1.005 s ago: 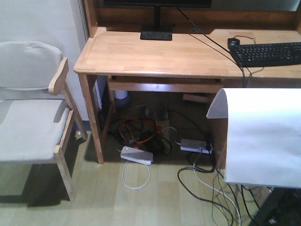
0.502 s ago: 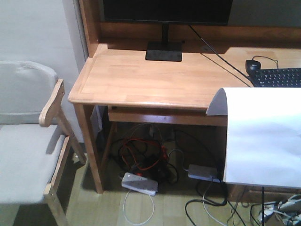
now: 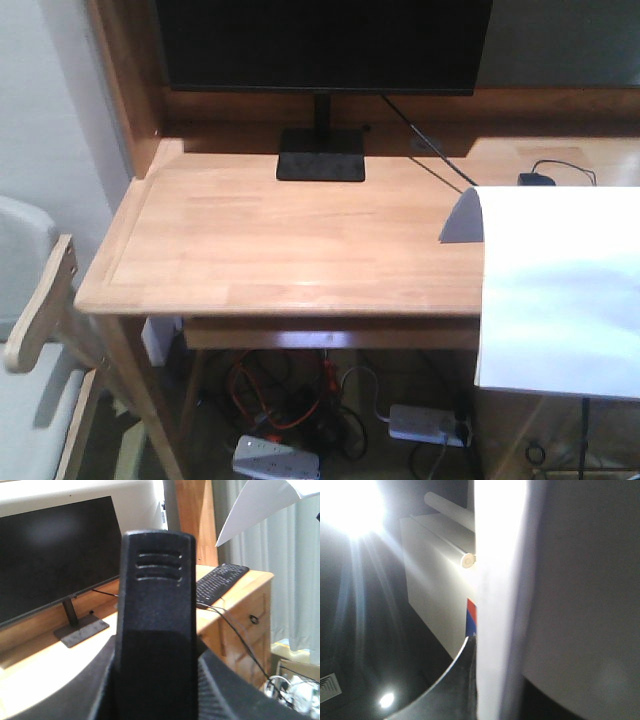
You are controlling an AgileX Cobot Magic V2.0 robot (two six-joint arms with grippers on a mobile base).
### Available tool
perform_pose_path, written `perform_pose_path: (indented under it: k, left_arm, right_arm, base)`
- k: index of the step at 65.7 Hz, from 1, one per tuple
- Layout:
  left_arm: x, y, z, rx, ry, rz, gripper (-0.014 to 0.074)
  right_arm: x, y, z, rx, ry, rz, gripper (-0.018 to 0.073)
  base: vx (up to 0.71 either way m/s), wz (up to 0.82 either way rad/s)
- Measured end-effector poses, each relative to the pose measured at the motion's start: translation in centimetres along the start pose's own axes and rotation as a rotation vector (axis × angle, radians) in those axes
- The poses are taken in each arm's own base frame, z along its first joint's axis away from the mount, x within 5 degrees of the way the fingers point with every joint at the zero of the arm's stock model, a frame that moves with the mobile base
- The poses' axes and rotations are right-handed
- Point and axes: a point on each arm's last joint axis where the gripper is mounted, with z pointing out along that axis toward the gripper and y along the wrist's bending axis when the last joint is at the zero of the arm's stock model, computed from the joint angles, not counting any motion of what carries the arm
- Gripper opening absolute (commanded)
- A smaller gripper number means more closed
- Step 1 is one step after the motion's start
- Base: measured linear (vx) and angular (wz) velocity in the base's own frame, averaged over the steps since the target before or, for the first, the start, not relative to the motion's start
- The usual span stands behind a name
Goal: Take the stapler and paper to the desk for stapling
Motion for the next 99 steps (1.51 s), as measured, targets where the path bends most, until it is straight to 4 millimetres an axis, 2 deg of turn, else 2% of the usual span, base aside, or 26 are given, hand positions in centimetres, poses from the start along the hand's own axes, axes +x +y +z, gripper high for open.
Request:
perform_pose_path:
  k: [45,99]
  left_arm:
    - [0.0,0.0,0.0,0.0,0.0,0.0,-0.0006]
    - [0.0,0.0,0.0,0.0,0.0,0.0,-0.0006]
  right_arm:
    - [0.0,-0.02,0.0,0.002,0.0,0.0,-0.0003]
    - [0.0,-0.02,0.0,0.002,0.0,0.0,-0.0003]
  base:
    - [0.27,-0.06]
    - [0.11,0.03]
